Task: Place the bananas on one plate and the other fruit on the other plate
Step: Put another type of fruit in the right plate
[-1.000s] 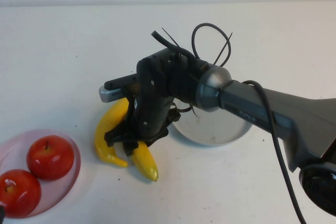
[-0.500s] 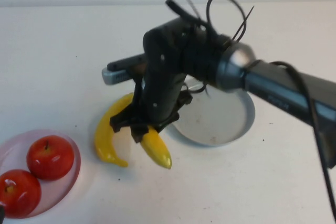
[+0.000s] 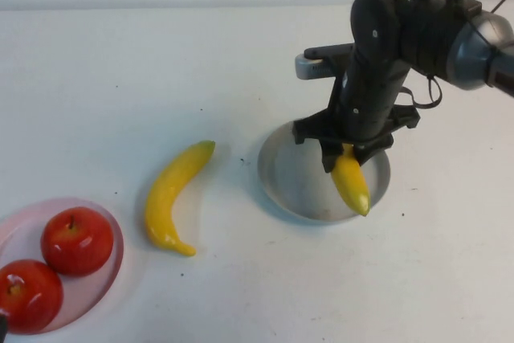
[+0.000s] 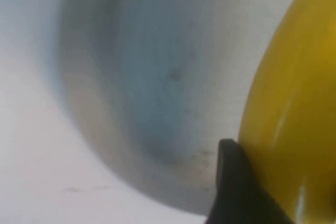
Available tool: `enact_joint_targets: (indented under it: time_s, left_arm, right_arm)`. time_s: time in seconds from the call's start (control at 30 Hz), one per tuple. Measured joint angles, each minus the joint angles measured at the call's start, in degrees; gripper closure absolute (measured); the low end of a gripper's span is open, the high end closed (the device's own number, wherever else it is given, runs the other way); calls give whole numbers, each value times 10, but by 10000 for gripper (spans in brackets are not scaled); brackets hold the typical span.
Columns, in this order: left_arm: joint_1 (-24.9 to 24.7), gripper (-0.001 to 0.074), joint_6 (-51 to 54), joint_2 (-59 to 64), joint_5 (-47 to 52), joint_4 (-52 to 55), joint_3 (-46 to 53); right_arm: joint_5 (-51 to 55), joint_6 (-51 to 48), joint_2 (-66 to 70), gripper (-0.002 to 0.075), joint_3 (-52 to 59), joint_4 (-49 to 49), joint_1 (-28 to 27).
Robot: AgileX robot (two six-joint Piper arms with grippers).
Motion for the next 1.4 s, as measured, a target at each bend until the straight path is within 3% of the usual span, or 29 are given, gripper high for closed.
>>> enact_joint_targets:
  time_s: [0.4,0.63,0.77,1.17,1.4]
  left_arm:
    - [0,733,0,0,0,0,0]
    - [0,733,0,0,0,0,0]
    - [0,733,0,0,0,0,0]
    - [0,733,0,0,0,0,0]
    - [0,733,0,0,0,0,0]
  right_arm:
    - [-44,5,17,408,26,5,-14]
    - [-43,5,19,283,26,18,-14]
    - [-40,6,-9,255,26,21,-5]
    - [-89,-6,11,249,-62,90,135]
    - [-121,-6,104,249,-149,111,160]
